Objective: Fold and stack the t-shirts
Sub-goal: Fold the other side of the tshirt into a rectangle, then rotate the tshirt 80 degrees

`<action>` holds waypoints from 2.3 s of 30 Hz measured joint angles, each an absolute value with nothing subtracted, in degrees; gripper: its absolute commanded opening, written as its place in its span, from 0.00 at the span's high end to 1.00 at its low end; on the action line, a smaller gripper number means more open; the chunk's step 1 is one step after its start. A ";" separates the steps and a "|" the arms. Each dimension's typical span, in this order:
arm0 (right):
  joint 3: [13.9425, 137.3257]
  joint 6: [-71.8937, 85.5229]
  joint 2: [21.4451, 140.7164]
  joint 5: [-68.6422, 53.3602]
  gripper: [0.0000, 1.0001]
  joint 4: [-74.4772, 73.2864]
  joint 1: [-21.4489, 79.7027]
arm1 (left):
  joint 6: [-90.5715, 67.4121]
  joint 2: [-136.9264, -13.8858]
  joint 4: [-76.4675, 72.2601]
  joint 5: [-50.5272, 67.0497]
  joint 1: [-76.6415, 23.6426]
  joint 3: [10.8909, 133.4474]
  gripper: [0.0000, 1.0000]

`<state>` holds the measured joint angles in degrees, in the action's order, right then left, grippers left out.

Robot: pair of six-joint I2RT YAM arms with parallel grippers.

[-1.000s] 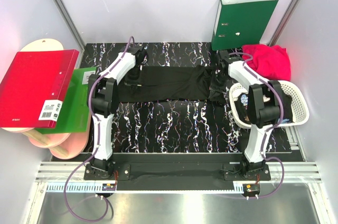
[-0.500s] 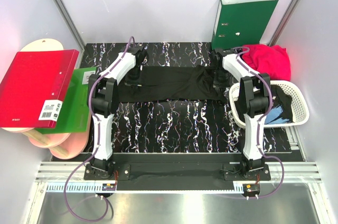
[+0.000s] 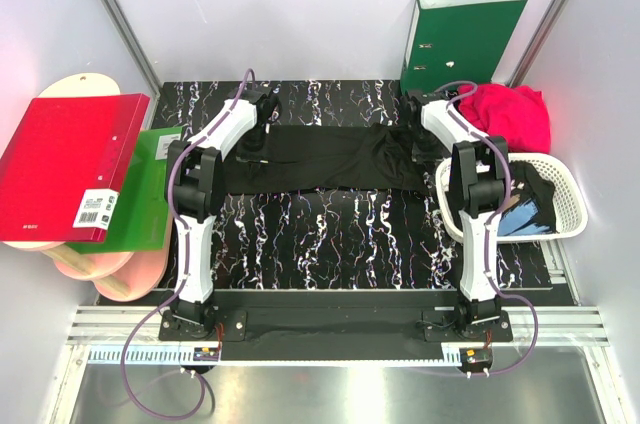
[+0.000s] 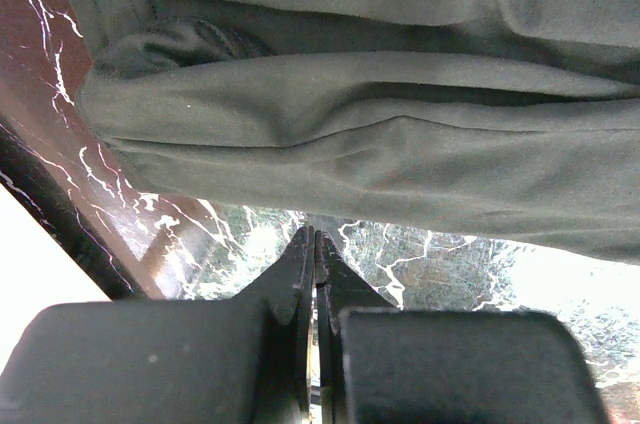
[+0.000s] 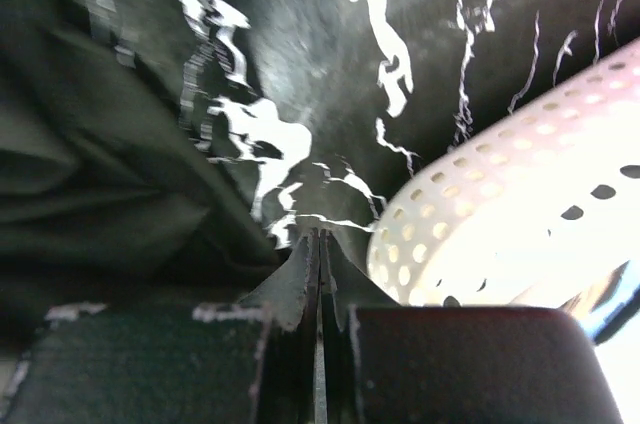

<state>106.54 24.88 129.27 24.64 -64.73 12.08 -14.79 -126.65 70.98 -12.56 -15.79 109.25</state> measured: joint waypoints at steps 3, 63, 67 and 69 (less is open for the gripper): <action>106.59 24.21 126.19 21.71 1.00 -62.04 12.05 | -14.79 -126.45 70.57 -12.75 -15.79 109.25 1.00; 142.10 17.93 150.45 3.86 1.00 -74.63 15.03 | -39.00 -140.77 62.24 1.93 -8.93 124.70 1.00; 146.71 17.47 152.75 4.32 1.00 -74.63 15.07 | -39.42 -137.49 62.83 3.97 -8.54 118.32 1.00; 148.31 17.23 153.60 4.62 1.00 -74.39 15.07 | -39.57 -135.24 63.07 5.41 -8.75 114.08 1.00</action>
